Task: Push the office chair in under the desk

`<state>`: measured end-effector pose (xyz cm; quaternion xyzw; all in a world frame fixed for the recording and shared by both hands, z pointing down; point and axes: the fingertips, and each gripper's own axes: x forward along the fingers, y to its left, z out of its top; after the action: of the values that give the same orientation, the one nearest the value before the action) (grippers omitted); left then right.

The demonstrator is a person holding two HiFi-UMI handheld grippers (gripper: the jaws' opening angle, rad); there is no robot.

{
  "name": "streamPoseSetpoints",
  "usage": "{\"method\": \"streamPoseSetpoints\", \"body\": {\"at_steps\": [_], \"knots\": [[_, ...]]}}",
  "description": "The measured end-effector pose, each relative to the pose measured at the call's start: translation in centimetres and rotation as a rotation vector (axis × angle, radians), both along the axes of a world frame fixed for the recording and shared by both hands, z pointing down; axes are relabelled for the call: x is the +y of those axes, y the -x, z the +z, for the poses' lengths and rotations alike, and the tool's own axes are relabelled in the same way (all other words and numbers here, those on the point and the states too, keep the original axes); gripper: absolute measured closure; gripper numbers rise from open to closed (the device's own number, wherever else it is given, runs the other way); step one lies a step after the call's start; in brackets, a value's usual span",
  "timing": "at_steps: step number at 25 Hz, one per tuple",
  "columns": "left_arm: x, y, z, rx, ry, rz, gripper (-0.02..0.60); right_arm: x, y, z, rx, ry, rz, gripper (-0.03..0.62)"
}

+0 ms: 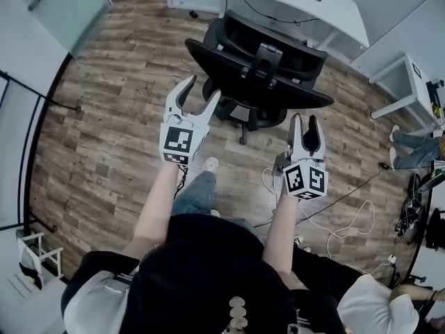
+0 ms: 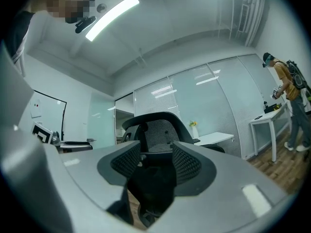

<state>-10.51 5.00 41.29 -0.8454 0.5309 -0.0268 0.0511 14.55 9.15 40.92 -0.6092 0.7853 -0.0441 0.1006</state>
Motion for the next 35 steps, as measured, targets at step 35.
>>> {"method": "streamPoseSetpoints", "body": {"at_steps": [35], "knots": [[-13.9,-2.9,0.2,-0.331,0.182,0.415,0.301,-12.4,1.0,-1.4,0.482,0.151,-0.281,0.398]]}}
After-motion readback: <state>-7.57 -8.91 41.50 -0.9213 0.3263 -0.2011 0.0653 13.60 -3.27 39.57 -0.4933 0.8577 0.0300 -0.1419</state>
